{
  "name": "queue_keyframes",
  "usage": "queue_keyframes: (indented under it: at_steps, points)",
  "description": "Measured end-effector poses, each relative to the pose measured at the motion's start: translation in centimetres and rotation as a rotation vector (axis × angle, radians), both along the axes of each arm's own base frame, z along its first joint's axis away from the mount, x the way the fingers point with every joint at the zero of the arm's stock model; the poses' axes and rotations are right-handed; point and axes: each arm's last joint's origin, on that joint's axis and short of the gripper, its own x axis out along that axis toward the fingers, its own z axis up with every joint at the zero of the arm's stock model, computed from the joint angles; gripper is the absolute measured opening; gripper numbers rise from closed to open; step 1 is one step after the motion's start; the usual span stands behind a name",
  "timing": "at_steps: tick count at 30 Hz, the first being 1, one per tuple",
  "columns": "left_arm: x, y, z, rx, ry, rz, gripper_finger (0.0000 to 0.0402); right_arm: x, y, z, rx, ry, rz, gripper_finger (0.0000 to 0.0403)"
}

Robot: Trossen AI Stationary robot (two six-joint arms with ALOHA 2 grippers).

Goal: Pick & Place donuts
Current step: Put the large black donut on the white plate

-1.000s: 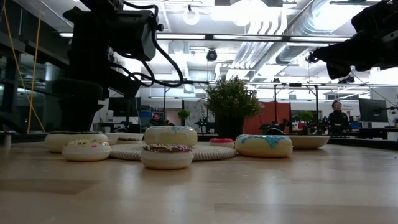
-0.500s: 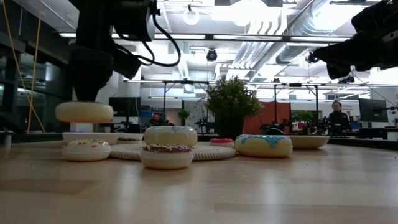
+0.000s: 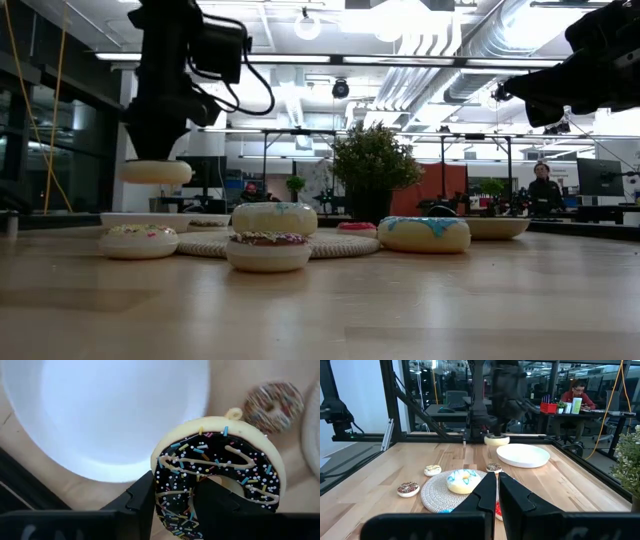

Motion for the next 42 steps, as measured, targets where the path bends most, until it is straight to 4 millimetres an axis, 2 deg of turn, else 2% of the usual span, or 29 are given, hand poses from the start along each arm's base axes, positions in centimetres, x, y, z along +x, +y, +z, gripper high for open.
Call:
queue_keyframes:
  at_steps: [11,19,33,42]
  points:
    - [-2.4,6.3,0.0,0.072,-0.021,0.207,0.0115,0.0,0.0,0.0,0.0,0.0,0.0,0.0012]
    - [-4.1,9.0,-0.1,0.092,-0.033,0.274,0.0115,0.0,0.0,0.0,0.0,0.0,0.0,0.0012]
    - [-6.8,10.5,-2.3,0.042,-0.037,0.494,0.0115,0.0,0.0,0.0,0.0,0.0,0.0,0.0012]
    - [-6.7,11.2,-3.8,0.024,0.014,0.59,0.0115,0.0,0.0,0.0,0.0,0.0,0.0,0.0012]
